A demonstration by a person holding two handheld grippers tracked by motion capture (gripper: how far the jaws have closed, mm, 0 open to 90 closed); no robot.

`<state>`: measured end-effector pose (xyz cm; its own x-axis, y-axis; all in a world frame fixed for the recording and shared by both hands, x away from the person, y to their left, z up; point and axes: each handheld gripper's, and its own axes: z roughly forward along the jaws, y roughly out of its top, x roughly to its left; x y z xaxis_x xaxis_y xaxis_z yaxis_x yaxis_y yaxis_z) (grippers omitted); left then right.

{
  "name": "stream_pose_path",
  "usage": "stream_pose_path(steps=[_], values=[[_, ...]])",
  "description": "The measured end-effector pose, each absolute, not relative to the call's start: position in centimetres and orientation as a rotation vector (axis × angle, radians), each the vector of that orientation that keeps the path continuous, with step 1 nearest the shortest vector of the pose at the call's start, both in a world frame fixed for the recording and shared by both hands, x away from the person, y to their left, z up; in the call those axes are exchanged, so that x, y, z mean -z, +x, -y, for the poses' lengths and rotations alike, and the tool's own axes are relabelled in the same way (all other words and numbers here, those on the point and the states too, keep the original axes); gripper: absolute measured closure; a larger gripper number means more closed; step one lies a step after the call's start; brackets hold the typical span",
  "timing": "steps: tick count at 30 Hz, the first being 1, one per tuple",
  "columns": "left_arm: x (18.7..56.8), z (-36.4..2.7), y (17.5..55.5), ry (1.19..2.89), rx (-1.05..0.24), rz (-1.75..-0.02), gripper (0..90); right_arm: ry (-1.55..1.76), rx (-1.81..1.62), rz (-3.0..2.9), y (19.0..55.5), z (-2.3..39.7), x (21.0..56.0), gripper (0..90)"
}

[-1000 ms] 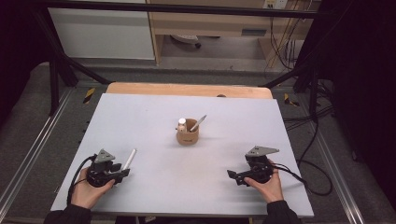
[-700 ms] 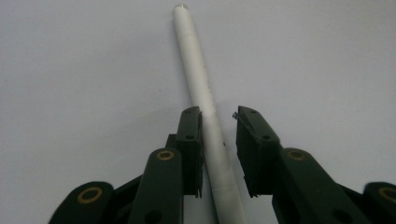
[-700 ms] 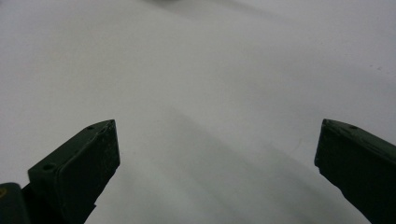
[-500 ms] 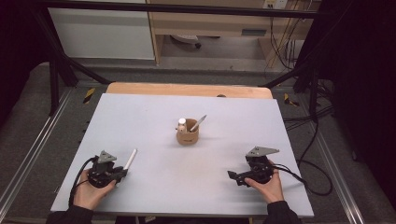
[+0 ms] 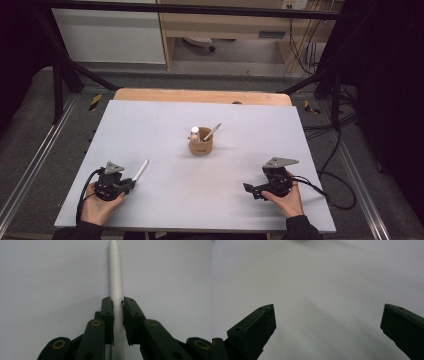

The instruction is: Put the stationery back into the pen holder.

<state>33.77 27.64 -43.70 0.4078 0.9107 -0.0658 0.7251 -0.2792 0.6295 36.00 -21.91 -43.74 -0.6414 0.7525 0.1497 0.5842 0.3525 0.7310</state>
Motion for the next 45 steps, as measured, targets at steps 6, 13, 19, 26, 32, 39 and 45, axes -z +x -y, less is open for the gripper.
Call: stream_pose_path(steps=[6, 13, 19, 26, 32, 39, 45], values=[[42.7, -27.7, 33.6, 2.044, -0.410, -1.325, 78.4, 1.204, -1.169, -2.403, 36.0, 21.9, 43.7, 0.8], [42.3, -26.9, 33.5, 2.064, -0.392, -1.226, 78.3, 1.172, -1.182, -2.407, 35.9, 21.8, 43.6, 0.8], [42.1, -25.6, 33.6, 2.106, -0.363, -1.146, 78.3, 1.129, -1.158, -2.429, 35.9, 20.9, 43.6, 0.8], [41.7, -23.8, 34.0, 2.140, -0.312, -1.052, 78.3, 1.064, -1.119, -2.460, 36.0, 19.4, 43.5, 0.8], [41.4, -21.9, 34.4, 2.198, -0.277, -0.969, 78.3, 0.991, -1.095, -2.493, 35.9, 18.0, 43.3, 1.1], [40.7, -19.9, 34.9, 2.249, -0.237, -0.880, 78.3, 0.885, -1.067, -2.516, 35.9, 16.0, 42.5, 1.5], [39.8, -18.1, 35.4, 2.302, -0.226, -0.793, 78.3, 0.790, -1.036, -2.540, 36.0, 14.1, 41.9, 1.7]])
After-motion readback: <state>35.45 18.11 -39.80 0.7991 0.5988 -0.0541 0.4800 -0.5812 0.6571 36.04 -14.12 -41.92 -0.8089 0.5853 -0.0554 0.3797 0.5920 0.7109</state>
